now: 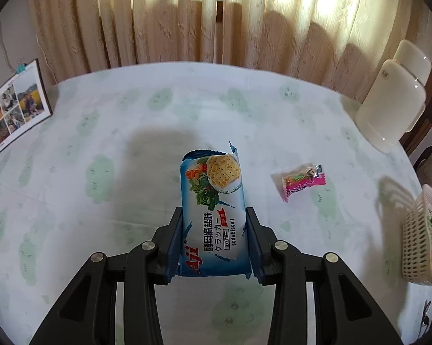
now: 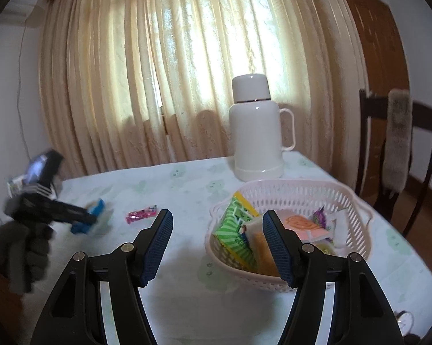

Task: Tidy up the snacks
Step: 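Grasp the pink candy bar with the right gripper while the left gripper holds the cracker box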

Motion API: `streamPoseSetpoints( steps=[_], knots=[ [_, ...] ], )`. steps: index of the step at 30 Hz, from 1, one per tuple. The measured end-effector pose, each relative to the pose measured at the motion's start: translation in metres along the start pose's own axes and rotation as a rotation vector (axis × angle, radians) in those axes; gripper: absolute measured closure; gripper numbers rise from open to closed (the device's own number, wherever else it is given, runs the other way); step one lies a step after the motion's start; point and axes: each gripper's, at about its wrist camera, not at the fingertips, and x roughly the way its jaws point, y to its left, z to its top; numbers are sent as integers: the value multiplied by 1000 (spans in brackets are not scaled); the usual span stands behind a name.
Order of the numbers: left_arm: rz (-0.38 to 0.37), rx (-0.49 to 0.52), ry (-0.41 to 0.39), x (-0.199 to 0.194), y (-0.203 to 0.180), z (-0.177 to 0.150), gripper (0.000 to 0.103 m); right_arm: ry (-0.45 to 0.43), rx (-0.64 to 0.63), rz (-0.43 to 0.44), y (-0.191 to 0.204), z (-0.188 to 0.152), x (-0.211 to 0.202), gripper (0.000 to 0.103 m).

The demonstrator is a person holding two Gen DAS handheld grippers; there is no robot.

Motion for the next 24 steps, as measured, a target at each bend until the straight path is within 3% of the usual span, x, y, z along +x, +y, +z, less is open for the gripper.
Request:
streamPoseSetpoints(
  steps=[5, 8, 10, 13, 17, 24],
  knots=[
    [-3, 20, -21, -20, 15, -19, 67, 16, -124, 0, 29, -7, 3, 37],
    [4, 18, -24, -29, 29, -31, 67, 54, -150, 65, 46, -8, 7, 35],
    [4, 18, -31, -36, 40, -39, 67, 99, -143, 135, 59, -8, 13, 25],
    [2, 11, -52, -45, 51, -49, 66, 163, -136, 204, 73, -4, 28, 24],
    [-23, 1, -69, -53, 60, -55, 66, 305, -129, 295, 94, 2, 72, 24],
    [-45, -15, -59, -57, 68, -61, 66, 461, -134, 336, 124, 2, 155, 24]
  ],
)
